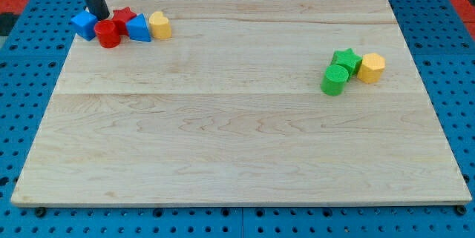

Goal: Push the red star into the red circle

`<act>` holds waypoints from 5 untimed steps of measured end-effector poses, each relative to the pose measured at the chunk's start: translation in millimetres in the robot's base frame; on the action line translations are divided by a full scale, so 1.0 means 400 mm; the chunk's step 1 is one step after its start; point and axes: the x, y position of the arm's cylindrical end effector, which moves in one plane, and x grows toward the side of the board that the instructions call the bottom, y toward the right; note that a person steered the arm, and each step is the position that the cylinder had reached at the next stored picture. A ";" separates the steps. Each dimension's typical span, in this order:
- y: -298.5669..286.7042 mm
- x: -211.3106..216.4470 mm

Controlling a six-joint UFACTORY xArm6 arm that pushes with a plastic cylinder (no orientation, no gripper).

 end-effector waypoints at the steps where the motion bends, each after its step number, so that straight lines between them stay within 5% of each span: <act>1: 0.010 0.000; 3: -0.097 -0.047; 5: -0.051 0.083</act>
